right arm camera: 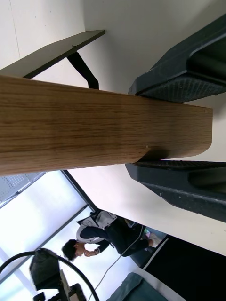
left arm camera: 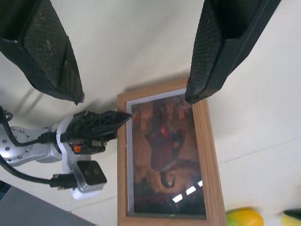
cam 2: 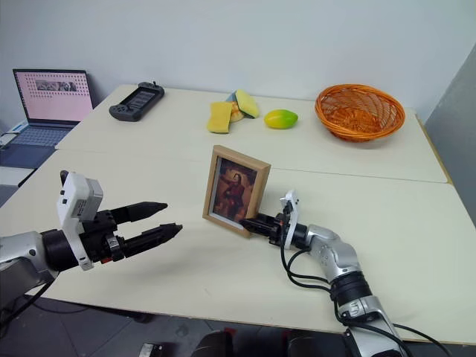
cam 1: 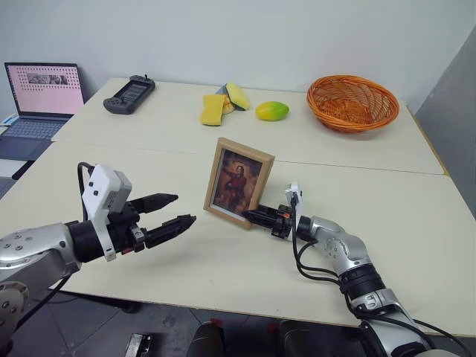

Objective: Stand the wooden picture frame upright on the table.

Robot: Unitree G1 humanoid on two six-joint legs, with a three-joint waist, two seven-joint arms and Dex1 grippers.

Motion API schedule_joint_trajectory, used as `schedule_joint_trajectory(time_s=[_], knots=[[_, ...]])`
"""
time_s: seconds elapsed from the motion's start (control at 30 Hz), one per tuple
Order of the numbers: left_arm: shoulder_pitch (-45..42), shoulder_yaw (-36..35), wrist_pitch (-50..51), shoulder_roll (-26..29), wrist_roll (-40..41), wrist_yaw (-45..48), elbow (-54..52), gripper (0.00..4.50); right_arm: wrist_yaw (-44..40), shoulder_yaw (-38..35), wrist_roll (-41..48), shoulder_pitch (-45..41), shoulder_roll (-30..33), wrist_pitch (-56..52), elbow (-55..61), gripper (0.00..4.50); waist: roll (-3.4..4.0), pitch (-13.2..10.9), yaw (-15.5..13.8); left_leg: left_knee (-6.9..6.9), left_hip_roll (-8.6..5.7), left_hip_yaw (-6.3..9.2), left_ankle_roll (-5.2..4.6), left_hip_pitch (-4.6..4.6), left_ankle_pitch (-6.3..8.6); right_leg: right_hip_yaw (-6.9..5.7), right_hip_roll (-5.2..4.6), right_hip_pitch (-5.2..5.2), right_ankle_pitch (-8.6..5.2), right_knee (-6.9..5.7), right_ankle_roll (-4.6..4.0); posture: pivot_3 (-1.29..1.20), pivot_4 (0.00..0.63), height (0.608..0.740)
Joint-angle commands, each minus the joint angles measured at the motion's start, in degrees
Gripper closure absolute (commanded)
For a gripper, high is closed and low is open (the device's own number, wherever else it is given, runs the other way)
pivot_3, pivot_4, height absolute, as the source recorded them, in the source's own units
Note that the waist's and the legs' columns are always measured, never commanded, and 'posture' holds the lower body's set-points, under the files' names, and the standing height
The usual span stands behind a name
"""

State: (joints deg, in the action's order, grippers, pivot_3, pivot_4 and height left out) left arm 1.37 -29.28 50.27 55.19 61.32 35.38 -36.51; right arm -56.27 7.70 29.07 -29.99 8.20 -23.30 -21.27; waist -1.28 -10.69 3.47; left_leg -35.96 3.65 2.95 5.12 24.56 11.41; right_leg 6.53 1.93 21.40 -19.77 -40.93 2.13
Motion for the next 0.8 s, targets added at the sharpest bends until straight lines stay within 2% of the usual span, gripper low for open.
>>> schedule_joint_trajectory(time_s=[0.03,0.17,0.7,0.73,0.77,0.8], knots=[[-2.5,1.4,-1.5,-0.9,-0.7,-0.9,0.0,0.81,-0.7,3.7,-8.2,1.4,2.3,10.1,3.4,3.07,0.0,0.0,-0.1,0.0,-0.02,0.0,0.0,0.0,0.0,0.0,0.0,0.0,0.0,0.0,0.0,0.0,0.15,0.74],[-4.1,2.3,-1.3,-1.2,-0.8,-0.9,0.8,0.81,-1.8,5.3,-11.1,3.2,3.6,14.6,3.9,3.07,0.0,0.0,-0.1,0.01,-0.02,-0.01,0.0,0.01,0.01,0.01,-0.01,-0.01,-0.01,0.06,0.01,0.0,0.15,0.74],[-8.3,4.0,-0.7,-1.8,-0.5,-1.2,3.0,0.81,0.5,2.7,-9.7,0.5,1.4,10.9,-0.2,3.07,-0.01,0.0,0.0,0.01,0.0,0.0,0.01,-0.01,0.0,0.0,0.0,-0.03,0.0,0.04,0.0,0.0,0.15,0.74],[-8.3,4.0,-0.6,-1.8,-0.4,-1.3,3.0,0.8,1.0,2.4,-9.9,0.3,1.3,10.8,-0.7,2.8,-0.01,0.0,0.0,0.01,0.01,0.0,0.0,-0.02,0.0,0.0,0.0,-0.03,0.0,0.04,0.0,0.0,0.15,0.74],[-8.2,4.0,-0.7,-1.8,-0.5,-1.2,2.9,0.8,1.4,2.1,-9.9,0.1,1.1,10.5,-1.0,2.8,-0.01,0.0,0.0,0.01,0.01,0.0,0.0,-0.03,0.0,0.0,0.01,-0.03,0.0,0.03,0.0,0.0,0.15,0.74],[-8.0,4.0,-0.7,-1.8,-0.6,-1.1,2.8,0.79,1.5,1.9,-10.0,0.0,1.0,10.4,-1.2,2.47,-0.01,0.0,0.0,0.01,0.01,0.0,0.01,-0.03,0.0,0.0,0.01,-0.03,0.0,0.03,0.0,0.0,0.15,0.74]])
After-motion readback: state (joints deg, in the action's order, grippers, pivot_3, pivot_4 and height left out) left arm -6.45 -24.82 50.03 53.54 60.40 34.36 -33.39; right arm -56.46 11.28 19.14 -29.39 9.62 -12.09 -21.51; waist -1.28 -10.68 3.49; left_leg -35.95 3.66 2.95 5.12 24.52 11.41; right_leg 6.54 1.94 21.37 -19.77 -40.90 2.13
